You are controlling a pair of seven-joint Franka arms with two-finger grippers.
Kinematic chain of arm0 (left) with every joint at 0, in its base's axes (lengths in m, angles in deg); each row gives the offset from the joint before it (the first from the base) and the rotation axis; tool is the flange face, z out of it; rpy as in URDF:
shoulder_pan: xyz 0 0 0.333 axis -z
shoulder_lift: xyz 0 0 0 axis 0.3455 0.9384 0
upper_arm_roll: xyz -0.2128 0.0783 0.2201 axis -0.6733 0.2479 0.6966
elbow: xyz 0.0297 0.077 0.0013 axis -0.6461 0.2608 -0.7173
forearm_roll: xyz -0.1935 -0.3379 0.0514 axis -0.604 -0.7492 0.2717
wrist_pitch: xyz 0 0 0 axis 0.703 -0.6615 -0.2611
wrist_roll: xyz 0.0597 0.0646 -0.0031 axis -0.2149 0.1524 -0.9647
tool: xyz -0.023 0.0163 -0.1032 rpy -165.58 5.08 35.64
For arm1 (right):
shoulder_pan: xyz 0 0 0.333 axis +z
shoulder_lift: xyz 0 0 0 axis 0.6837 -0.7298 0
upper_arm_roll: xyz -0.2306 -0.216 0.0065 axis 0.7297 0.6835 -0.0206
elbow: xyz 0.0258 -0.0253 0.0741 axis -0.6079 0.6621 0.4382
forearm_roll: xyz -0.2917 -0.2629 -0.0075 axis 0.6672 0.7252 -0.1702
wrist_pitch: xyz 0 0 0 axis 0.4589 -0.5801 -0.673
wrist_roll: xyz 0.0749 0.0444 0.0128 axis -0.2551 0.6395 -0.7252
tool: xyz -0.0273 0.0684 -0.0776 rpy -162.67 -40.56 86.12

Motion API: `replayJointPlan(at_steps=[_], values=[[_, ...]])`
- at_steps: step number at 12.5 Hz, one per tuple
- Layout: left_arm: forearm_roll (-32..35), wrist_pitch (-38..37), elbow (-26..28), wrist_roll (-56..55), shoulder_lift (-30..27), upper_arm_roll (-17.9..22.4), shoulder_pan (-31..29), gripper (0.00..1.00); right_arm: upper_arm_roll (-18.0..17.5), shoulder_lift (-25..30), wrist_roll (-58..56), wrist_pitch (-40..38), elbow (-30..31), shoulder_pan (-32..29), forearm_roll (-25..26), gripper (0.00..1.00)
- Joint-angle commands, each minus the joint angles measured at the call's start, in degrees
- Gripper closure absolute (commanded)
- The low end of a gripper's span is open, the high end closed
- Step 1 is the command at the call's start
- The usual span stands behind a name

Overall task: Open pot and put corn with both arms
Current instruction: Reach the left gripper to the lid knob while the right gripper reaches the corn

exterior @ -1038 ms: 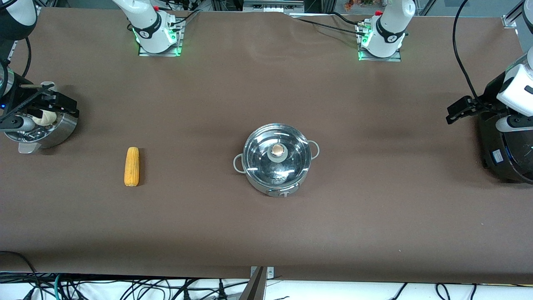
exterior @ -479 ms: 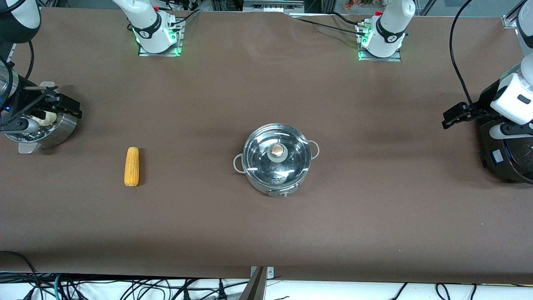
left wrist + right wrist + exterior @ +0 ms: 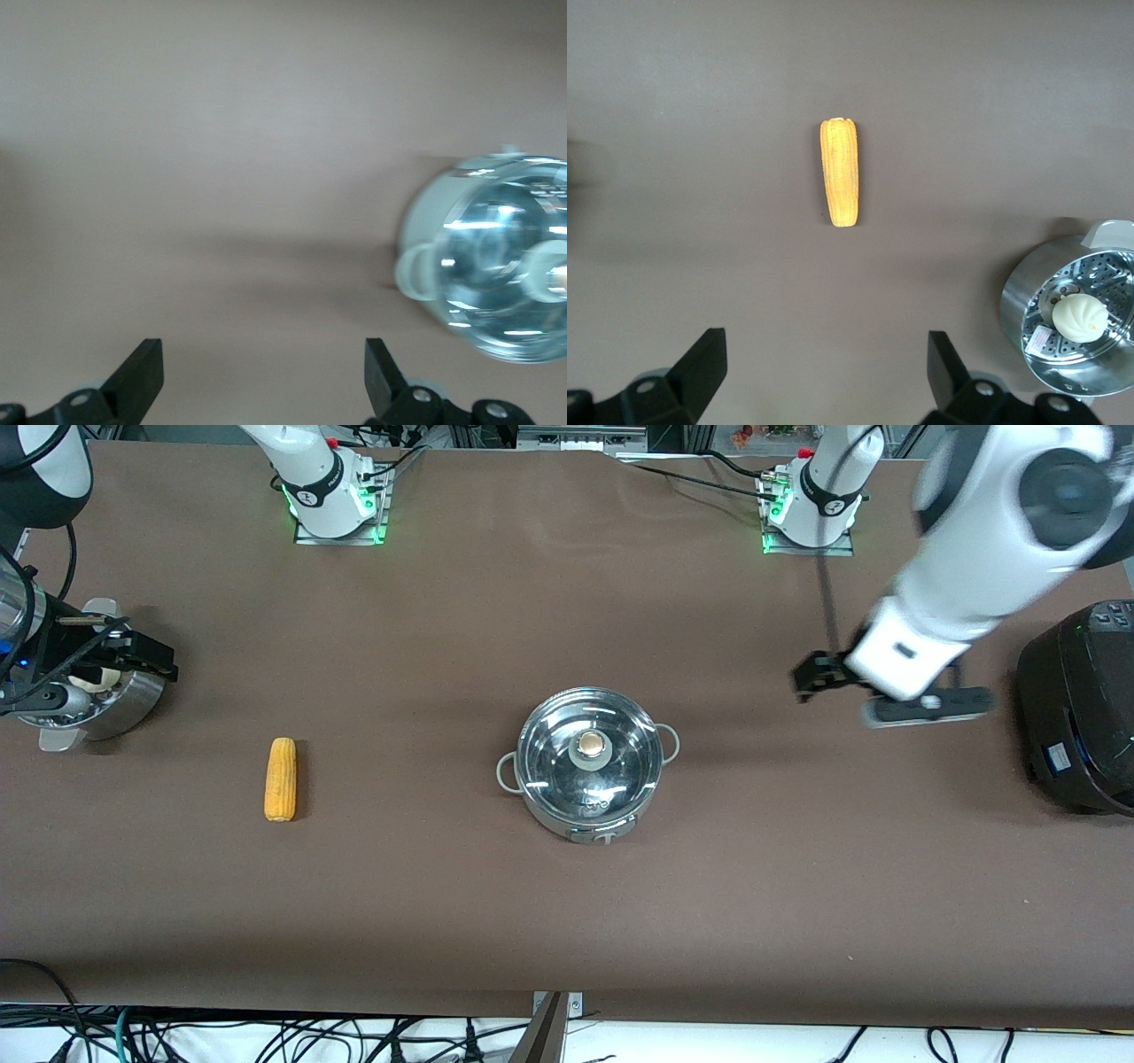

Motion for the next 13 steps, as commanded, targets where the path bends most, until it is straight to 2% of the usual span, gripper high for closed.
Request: replayJointPlan(at_steps=[1, 4, 8, 11, 13], values=[[-2.7, -1.2, -12.4, -2.6, 11.9, 0.6, 4.1, 0.0, -0.1, -2.0, 0.5, 1.1, -1.0, -0.1, 1.0, 0.0], [-6.7, 1.1, -19.2, -11.9, 20.7, 0.6, 7.8, 0.02, -0.1, -2.9, 0.6, 2.3, -0.9, 0.0, 1.2, 0.0], [-5.6, 8.6, -20.6, -19.8, 26.9, 1.5, 14.2, 0.05, -0.1, -8.4, 0.7, 6.8, -0.7, -0.1, 0.6, 0.0], [-3.1, 10.1, -22.7, -26.1, 29.0, 6.2, 21.7, 0.09, -0.1, -11.3, 0.7, 9.7, -0.3, -0.1, 0.5, 0.0], [-3.1, 10.1, -24.9, -28.3, 30.9, 8.3, 24.3, 0.1, -0.1, -14.0, 0.7, 14.2, 1.7, -0.1, 0.5, 0.0]])
